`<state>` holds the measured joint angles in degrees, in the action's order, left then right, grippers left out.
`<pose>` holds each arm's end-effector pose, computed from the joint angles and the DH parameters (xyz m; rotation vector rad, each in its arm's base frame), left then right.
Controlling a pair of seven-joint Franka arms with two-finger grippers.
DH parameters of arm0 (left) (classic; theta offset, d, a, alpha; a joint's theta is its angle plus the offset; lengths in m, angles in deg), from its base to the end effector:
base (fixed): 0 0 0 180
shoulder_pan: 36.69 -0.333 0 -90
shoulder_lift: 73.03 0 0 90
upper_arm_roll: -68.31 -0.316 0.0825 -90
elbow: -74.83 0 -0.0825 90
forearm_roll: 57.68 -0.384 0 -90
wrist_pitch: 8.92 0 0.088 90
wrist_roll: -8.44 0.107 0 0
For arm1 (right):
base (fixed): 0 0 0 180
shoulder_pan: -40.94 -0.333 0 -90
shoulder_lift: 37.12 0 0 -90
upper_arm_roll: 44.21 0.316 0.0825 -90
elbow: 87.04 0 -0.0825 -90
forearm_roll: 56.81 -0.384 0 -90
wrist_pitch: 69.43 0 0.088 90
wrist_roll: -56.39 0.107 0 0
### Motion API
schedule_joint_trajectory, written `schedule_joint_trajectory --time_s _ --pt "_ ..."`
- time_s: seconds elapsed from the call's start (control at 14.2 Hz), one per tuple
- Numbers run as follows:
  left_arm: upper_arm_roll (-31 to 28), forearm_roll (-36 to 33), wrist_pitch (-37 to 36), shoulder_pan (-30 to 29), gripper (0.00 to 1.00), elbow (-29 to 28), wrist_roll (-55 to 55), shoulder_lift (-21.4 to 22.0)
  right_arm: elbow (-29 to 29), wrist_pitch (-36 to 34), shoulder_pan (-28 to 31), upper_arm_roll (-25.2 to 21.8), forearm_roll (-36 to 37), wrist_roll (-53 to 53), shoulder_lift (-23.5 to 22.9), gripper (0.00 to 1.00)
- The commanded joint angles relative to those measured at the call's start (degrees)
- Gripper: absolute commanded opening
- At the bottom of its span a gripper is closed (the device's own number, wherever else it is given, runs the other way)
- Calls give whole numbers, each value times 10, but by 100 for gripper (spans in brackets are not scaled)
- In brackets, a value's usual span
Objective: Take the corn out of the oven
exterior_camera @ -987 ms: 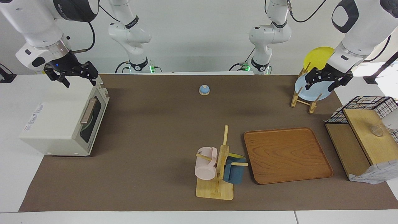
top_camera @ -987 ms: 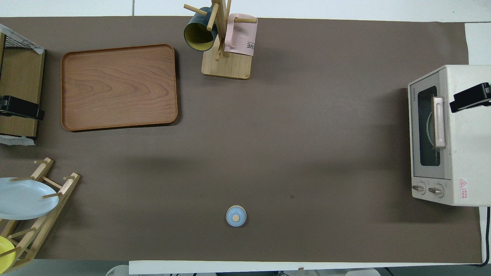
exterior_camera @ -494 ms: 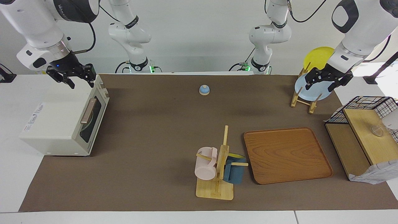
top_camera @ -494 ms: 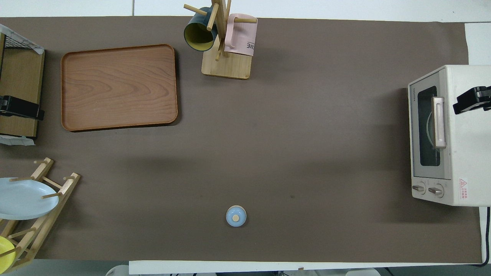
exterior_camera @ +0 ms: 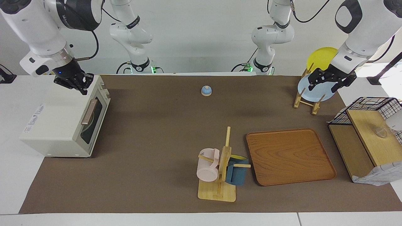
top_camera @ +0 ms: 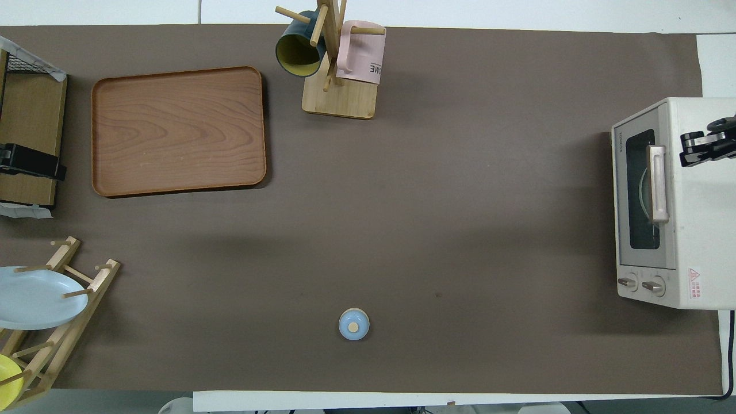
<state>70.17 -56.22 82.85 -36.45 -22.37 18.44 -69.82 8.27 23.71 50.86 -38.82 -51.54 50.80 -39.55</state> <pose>0.5368 -0.0228 0.5984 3.0977 -0.3262 -0.0577 0.5640 -0.0550 0.5620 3.0582 0.0417 -0.1339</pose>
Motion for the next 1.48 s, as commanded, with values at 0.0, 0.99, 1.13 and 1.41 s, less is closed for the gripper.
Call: schedule_joint_trajectory --time_s 0.0,0.99,1.13,1.41 --pt "2 -4 10 -3 100 -18 -5 15 64 51 3 5 22 28 2 0" --pt "2 -4 10 -3 100 -18 -5 15 117 98 14 6 83 18 -20 0" --pt "2 -4 10 -3 100 -18 -5 15 125 121 4 7 82 32 -29 0" --pt "2 -4 10 -3 100 -18 -5 15 133 188 -44 8 75 89 -80 0"
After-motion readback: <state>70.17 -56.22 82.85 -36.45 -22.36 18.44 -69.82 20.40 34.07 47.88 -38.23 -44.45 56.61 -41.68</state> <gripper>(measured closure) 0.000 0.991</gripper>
